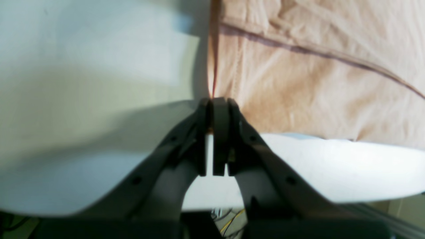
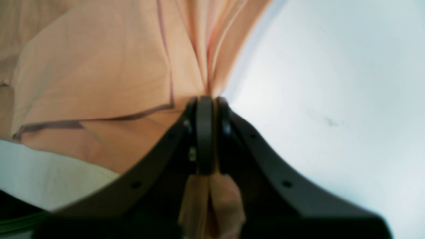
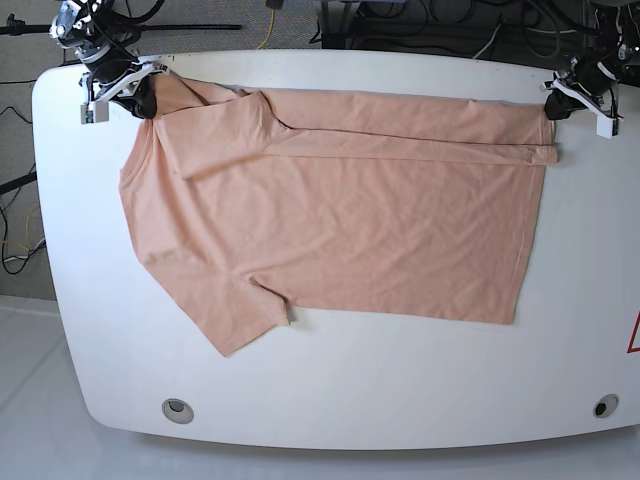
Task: Fold the T-shirt properly
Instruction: 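Pull the shirt with both grippers toward the robot to straighten it, then lower the shirt edge onto the table and open both grippers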
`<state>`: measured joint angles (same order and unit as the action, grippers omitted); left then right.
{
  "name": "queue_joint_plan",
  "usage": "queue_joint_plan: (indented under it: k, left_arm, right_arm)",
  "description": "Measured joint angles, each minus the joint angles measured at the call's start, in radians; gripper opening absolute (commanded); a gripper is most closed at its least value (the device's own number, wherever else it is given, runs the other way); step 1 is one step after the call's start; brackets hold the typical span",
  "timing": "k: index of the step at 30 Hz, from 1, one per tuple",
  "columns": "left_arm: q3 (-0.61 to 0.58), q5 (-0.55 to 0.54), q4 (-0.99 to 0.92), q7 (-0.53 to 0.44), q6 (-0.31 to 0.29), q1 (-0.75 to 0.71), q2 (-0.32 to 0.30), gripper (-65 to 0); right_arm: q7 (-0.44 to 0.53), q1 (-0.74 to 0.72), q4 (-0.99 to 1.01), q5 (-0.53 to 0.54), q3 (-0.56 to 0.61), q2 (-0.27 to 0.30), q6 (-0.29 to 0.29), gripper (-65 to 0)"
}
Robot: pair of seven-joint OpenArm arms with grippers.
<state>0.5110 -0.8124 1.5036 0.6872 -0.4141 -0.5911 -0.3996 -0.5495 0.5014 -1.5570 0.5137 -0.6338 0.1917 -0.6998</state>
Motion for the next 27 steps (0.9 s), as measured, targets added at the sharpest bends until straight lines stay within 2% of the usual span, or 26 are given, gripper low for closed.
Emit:
queue_joint_plan:
  k: [8,27]
  left_arm:
    - [0.043,0.037,-0.003,0.027,-0.023,-0.021,0.006,-65.0]
    - [0.057,0.071,-0.015,0.026,-0.025,-0.015,0.009,-65.0]
  right_arm:
    - [-0.001,-0.001,0.001,0.000,0.000,0.000,0.000,-65.0]
    - [0.005,0.000,0.004,0.000,-0.001,0.000,0.000,-65.0]
